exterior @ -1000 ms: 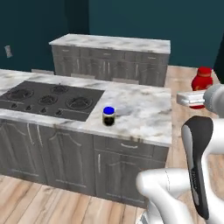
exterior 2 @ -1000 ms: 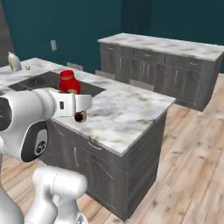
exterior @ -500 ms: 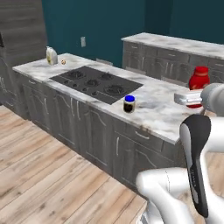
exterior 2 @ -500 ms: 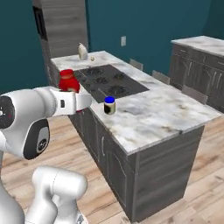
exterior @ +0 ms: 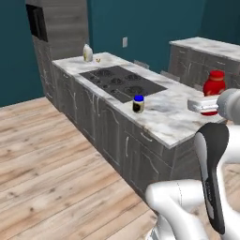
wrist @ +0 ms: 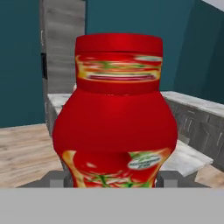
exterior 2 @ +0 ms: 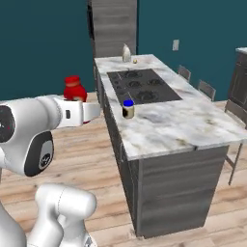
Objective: Move the ketchup and mayonnaise from the cabinet to the dining counter.
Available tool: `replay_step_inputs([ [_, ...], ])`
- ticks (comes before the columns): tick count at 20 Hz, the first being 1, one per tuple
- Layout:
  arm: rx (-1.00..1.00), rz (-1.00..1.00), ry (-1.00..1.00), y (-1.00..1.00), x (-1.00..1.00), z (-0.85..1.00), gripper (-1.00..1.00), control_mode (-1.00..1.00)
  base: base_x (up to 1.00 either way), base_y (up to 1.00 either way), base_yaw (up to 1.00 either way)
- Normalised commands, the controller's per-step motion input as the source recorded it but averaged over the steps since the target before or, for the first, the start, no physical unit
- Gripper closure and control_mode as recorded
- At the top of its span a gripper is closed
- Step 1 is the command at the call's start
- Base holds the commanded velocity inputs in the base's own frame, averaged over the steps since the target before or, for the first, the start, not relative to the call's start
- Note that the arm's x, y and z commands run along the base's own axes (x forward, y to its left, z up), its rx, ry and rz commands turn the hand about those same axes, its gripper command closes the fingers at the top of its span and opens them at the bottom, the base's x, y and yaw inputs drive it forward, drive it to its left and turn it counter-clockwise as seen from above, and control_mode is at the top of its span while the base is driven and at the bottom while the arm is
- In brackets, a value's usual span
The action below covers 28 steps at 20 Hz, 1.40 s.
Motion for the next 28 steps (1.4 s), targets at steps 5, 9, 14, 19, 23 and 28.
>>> replay_step_inputs([
  [5, 0.00, 0.00, 0.00, 0.00, 0.00, 0.00, 1.00, 1.00, 0.69, -1.00, 0.41],
  [9, 0.00, 0.00, 0.00, 0.00, 0.00, 0.00, 1.00, 1.00, -0.15, -1.00, 0.38],
  [14, 0.00, 0.00, 0.00, 0.00, 0.00, 0.00, 1.00, 1.00, -0.32, -1.00, 0.30],
  [19, 0.00, 0.00, 0.00, 0.00, 0.00, 0.00, 1.00, 1.00, 0.54, -0.89, 0.31],
  [23, 0.00, 0.00, 0.00, 0.00, 0.00, 0.00, 1.00, 1.00, 0.64, -0.25, 0.22],
  [28, 0.00, 0.00, 0.00, 0.00, 0.00, 0.00, 1.00, 1.00, 0.42, -0.05, 0.10],
])
